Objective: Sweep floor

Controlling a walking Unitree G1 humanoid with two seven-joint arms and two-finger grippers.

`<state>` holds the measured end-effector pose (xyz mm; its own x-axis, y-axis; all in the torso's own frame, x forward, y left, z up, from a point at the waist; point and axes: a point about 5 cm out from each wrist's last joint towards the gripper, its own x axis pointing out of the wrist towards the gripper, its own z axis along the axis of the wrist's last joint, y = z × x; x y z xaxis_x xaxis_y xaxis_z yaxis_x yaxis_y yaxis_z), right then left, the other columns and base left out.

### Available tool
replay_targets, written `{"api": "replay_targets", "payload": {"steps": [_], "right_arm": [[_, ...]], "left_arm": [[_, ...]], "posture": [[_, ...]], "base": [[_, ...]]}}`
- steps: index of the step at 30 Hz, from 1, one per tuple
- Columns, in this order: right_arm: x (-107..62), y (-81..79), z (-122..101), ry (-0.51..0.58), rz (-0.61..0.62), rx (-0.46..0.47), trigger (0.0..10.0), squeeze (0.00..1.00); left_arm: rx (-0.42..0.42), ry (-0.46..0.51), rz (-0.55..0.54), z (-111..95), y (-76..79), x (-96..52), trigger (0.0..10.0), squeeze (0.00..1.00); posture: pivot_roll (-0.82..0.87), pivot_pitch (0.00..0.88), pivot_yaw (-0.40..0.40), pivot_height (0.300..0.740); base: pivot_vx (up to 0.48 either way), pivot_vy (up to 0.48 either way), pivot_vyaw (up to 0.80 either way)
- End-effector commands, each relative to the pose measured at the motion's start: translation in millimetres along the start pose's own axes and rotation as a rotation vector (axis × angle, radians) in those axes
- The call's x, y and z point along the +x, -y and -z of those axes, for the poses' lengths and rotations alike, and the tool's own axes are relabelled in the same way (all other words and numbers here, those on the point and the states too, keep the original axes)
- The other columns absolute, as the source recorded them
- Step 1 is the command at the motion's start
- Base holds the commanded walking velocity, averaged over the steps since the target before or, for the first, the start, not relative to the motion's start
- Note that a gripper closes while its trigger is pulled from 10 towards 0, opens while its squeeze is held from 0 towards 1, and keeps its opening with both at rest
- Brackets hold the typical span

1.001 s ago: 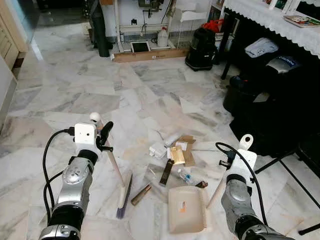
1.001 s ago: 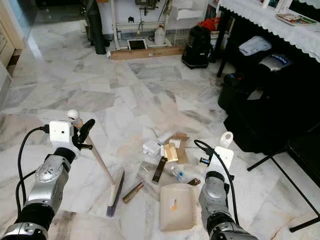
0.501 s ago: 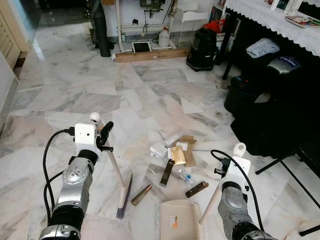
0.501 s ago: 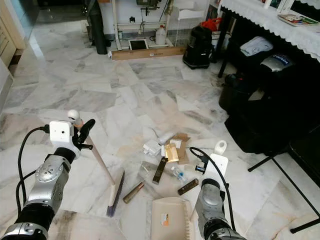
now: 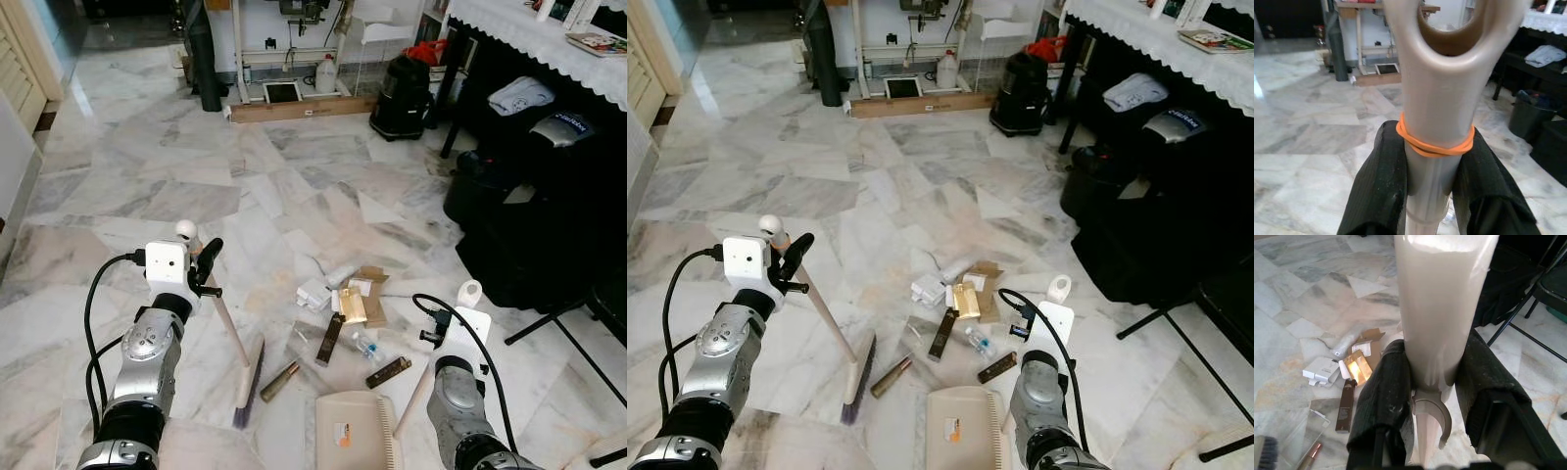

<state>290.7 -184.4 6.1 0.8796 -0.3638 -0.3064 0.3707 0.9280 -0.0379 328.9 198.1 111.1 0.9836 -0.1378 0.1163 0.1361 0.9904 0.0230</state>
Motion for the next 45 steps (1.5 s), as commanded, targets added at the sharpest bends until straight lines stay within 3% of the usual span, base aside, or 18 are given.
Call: {"api": "replay_targets", "payload": {"steps": [1,14,23,45], "right_arm": [[1.6,2.7,-2.9,0.015,0.009,-0.012,10.0,0.0],[2.7,11.8,-4.7,0.035,0.071,-0.014,10.0,0.0],[2.3,13.7,-3.1,0.027,0.09,-0.014,10.0,0.0],[1.3,11.1,-0.6,0.01,0.08,-0.013,10.0,0.0]], "left_arm": [[-0.009,-0.023,0.023,3.2,2.4,2.4,10.0,0.0],[-0.006,-0.047,0.011,12.0,-0.4,-2.5,10.0,0.0],[0.011,0.015,0.015,-2.6,-0.3,4.6,10.0,0.0],[-0.033,-0.06,0.113,11.7,3.4,0.4,10.0,0.0]], "posture": [[0.11,0.03,-0.042,0.74],[0.1,0.033,-0.038,0.74],[0.1,0.028,-0.035,0.74],[0.1,0.016,-0.034,0.74]], "base": [[0.0,0.0,0.0],[0.0,0.0,0.0],[0.0,0.0,0.0],[0.0,0.0,0.0]]}}
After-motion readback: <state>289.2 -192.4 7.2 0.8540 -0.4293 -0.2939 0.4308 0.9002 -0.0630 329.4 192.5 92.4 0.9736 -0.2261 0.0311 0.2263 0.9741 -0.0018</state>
